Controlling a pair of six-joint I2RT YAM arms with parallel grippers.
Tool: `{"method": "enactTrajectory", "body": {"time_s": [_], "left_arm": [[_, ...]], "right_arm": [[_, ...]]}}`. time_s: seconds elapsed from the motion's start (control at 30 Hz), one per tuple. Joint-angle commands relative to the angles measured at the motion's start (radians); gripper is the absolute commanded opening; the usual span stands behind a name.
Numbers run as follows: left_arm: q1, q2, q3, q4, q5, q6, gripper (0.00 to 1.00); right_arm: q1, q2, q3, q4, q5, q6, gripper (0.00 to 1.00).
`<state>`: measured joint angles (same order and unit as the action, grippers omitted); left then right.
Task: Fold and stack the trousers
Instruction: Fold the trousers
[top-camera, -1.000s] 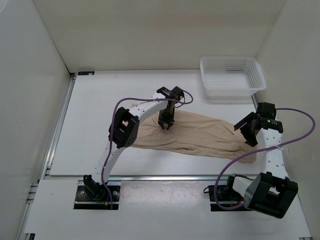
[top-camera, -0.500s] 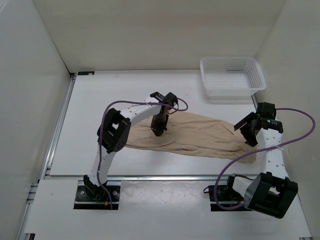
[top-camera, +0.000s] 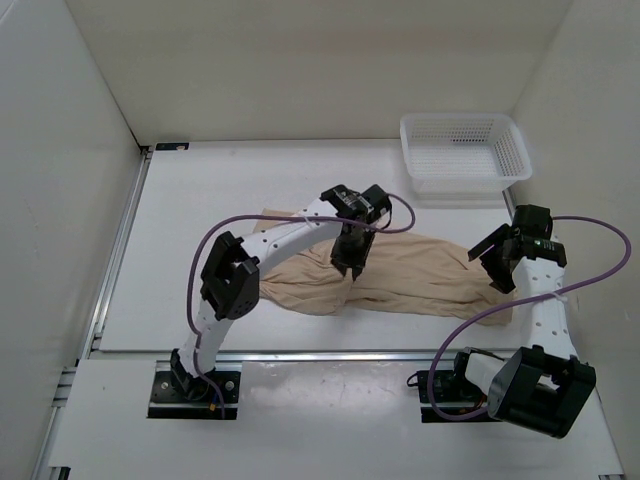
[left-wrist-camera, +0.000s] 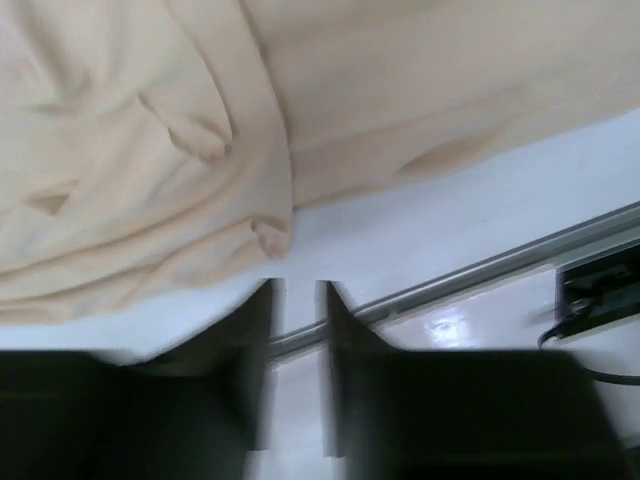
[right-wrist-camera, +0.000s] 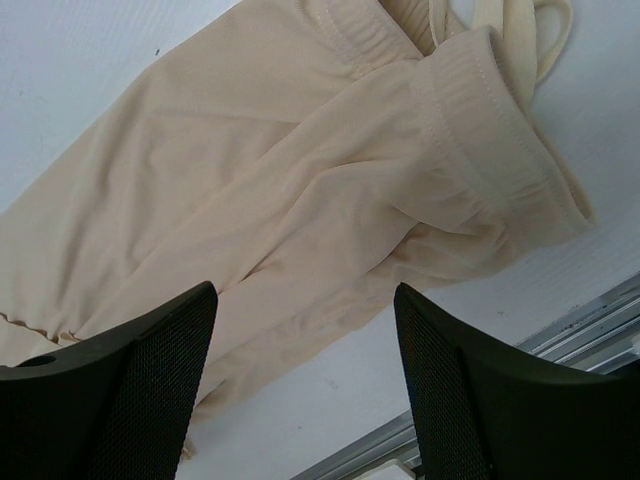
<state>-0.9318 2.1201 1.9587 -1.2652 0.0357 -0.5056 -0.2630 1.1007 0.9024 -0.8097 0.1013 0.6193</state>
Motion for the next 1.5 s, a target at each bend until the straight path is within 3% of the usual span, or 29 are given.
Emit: {"method": "enactTrajectory", "body": {"time_s": [0.0,0.07,0.1,0.13,0.23,0.37,0.53,0.73,0.77,0.8,0.87,1.03,1.2,1.37,1.43,1.47], "left_arm": [[0.059,0.029,0.173,-0.023,-0.051,-0.003,0.25],[0.082,0.111,0.267,-0.023,-0.051,-0.014,0.29],[0.082,0.141,0.296,-0.023,-0.051,-0.023,0.39],[0.094,0.168,0.333,-0.023,-0.051,-0.037,0.6],[0.105,0.251,0.356,-0.023,-0.051,-0.066,0.72],[0.105,0.29,0.326,-0.023,-0.1,-0.097,0.7],[0.096,0.235,0.194,0.004,-0.16,-0.122,0.47],[0.087,0.173,0.043,0.052,-0.14,-0.122,0.47],[0.087,0.163,0.034,0.052,-0.14,-0.122,0.42],[0.087,0.163,0.034,0.052,-0.14,-0.122,0.22],[0.087,0.132,0.034,0.052,-0.14,-0.122,0.1],[0.087,0.057,0.043,0.02,-0.149,-0.122,0.1],[0.087,0.021,0.013,0.02,-0.114,-0.109,0.69],[0.067,0.032,-0.049,0.029,-0.114,-0.1,0.68],[0.054,0.041,-0.064,0.04,-0.105,-0.091,0.53],[0.054,0.041,-0.078,0.05,-0.093,-0.091,0.53]], "right_arm": [[0.004,-0.036,0.012,0.003,-0.006,-0.02,0.76],[0.004,-0.045,0.012,0.003,-0.006,-0.02,0.76],[0.004,-0.045,0.012,-0.006,-0.006,-0.02,0.76],[0.004,-0.054,0.012,-0.006,-0.006,-0.02,0.76],[0.004,-0.065,0.003,-0.016,-0.006,-0.029,0.76],[0.004,-0.065,0.003,-0.016,-0.006,-0.038,0.76],[0.004,-0.075,0.003,-0.016,0.005,-0.047,0.76],[0.004,-0.065,0.003,-0.016,0.005,-0.047,0.76],[0.004,-0.065,0.003,-0.016,0.005,-0.047,0.76],[0.004,-0.065,0.003,-0.016,0.005,-0.047,0.76],[0.004,-0.065,0.003,-0.016,0.005,-0.047,0.76],[0.004,-0.065,0.003,-0.016,0.005,-0.047,0.76],[0.004,-0.056,0.003,-0.016,0.005,-0.047,0.76],[0.004,-0.056,0.003,-0.016,0.005,-0.047,0.76],[0.004,-0.056,0.003,-0.016,0.005,-0.047,0.76],[0.004,-0.056,0.003,-0.016,0.005,-0.047,0.76]]}}
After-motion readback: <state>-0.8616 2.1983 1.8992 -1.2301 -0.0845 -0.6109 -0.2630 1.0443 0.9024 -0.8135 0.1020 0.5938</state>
